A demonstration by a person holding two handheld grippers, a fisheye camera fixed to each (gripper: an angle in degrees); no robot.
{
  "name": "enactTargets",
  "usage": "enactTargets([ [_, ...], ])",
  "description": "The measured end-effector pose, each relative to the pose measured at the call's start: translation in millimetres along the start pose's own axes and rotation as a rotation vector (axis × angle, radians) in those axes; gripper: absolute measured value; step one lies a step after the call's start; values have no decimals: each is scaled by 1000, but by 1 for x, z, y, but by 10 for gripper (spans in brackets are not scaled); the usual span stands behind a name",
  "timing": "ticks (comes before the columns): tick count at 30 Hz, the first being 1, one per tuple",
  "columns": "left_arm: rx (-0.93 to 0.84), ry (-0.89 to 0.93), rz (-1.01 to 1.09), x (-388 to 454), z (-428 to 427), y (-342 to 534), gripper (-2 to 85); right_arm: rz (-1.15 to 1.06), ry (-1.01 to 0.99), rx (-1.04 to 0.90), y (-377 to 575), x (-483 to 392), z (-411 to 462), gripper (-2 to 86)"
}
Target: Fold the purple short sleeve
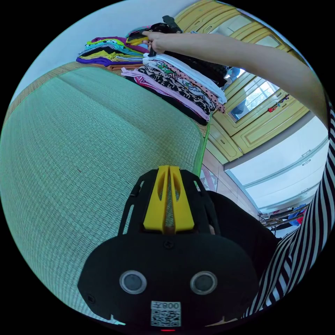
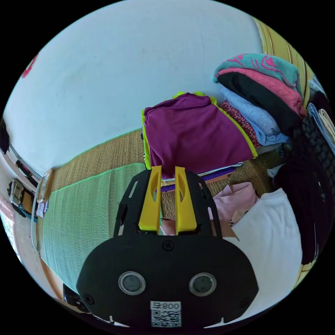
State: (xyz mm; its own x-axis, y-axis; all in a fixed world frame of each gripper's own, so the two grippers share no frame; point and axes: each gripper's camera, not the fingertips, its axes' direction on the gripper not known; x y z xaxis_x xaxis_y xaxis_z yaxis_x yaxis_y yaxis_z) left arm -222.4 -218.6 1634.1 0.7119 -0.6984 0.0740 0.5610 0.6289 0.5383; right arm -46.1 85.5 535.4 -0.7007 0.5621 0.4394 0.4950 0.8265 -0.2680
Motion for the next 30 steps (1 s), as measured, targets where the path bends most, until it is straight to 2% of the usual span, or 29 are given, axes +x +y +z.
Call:
enactTargets([
  [5, 4, 22, -2, -5, -25, 19, 3, 11, 4, -5, -13, 8, 4, 18],
  [10, -49, 147, -43, -15, -51, 34, 1, -16, -120, 44, -19, 13, -29, 6],
  [12, -2, 210, -54, -18, -75, 45, 1, -47, -196, 70, -15, 9, -48, 5],
  [17, 105, 236, -106, -23, -134, 75, 1, -186, -369, 58, 18, -25, -93, 4],
  [22, 218, 240, -214, -30, -199, 125, 3, -261, -525, -43, 95, -67, -122, 5],
  [30, 352, 311, -425, -33, -281, 234, 31, -236, -742, -251, 188, -103, -152, 6],
])
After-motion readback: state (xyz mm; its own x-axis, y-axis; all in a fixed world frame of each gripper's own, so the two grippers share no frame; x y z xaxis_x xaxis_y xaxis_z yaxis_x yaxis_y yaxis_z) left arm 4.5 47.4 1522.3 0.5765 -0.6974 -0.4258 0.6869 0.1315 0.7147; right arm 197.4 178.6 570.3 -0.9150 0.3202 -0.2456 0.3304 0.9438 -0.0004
